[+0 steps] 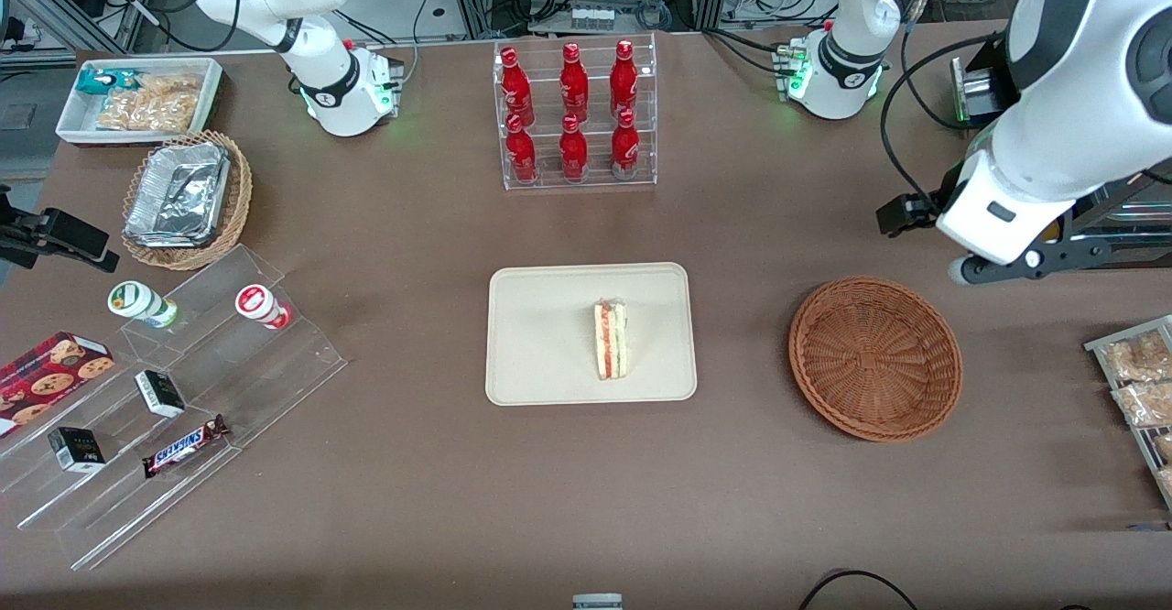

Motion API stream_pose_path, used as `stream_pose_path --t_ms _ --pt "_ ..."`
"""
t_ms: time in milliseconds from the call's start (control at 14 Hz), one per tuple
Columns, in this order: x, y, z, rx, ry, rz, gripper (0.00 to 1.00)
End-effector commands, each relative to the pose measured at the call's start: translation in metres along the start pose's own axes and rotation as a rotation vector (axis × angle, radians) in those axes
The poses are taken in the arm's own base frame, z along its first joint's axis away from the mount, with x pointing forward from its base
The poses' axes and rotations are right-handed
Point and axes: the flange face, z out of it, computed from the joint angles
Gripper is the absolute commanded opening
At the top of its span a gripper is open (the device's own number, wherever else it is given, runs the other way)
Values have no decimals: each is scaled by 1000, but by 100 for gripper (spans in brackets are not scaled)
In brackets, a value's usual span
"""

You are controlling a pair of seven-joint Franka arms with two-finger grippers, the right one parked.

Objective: Place sandwich from basket to tray

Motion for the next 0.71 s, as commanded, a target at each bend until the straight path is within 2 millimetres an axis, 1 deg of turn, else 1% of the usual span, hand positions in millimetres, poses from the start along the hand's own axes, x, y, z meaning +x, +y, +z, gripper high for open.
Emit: stream_pose_path --t_ms 0,143,500,643 --pt "-16 -20 -12 14 13 43 100" --pt "-17 -34 -14 12 9 22 100" --pt "-17 -31 -12 14 -3 16 100" --pt "-18 -34 -13 12 -2 15 100"
